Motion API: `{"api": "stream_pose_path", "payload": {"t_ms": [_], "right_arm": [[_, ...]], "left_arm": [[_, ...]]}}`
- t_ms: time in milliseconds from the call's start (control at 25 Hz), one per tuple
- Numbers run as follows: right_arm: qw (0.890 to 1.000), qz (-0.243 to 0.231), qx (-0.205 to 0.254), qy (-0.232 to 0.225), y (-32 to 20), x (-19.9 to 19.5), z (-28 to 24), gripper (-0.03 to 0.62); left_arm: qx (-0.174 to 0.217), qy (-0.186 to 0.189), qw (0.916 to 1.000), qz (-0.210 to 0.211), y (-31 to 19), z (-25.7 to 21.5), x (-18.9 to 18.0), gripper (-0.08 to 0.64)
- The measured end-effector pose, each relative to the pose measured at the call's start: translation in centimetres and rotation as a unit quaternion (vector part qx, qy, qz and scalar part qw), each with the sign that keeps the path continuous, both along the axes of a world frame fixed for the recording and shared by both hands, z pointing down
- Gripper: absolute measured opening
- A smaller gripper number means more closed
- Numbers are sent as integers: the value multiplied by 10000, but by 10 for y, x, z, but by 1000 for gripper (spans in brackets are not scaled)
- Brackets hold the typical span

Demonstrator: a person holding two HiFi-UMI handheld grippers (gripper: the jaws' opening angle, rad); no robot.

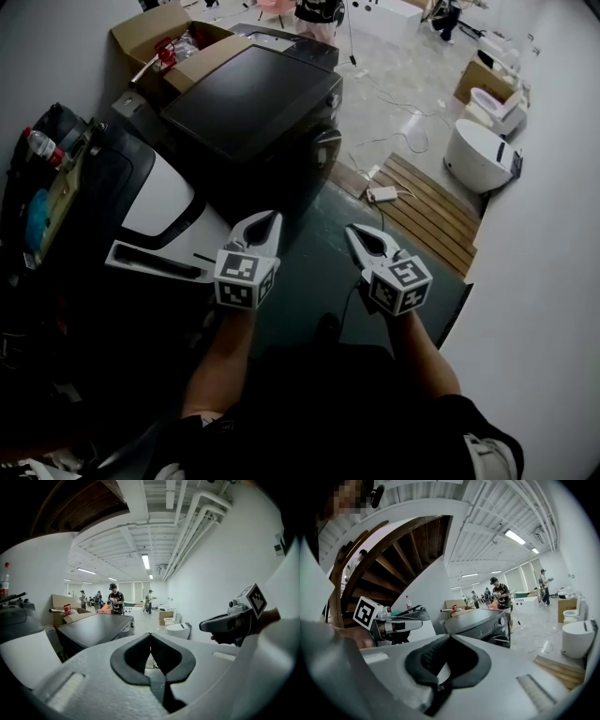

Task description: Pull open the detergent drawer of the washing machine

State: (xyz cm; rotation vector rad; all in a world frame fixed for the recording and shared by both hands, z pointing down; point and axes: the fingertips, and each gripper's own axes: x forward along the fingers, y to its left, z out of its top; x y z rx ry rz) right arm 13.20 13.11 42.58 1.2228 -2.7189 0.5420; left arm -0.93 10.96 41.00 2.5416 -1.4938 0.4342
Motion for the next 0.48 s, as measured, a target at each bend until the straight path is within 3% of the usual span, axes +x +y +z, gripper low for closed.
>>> {"api": "stream_pose_path", "payload": {"t_ms": [280,480], "right_arm": [[9996,-249,-157,28,-35,29,17,0],[9983,-514,-288,25,-53,11,28,0]], "left_arm": [[26,-145,9999,-43,-29,3,40,11],[-105,-211,9995,-208,-46,16,27,11]]}}
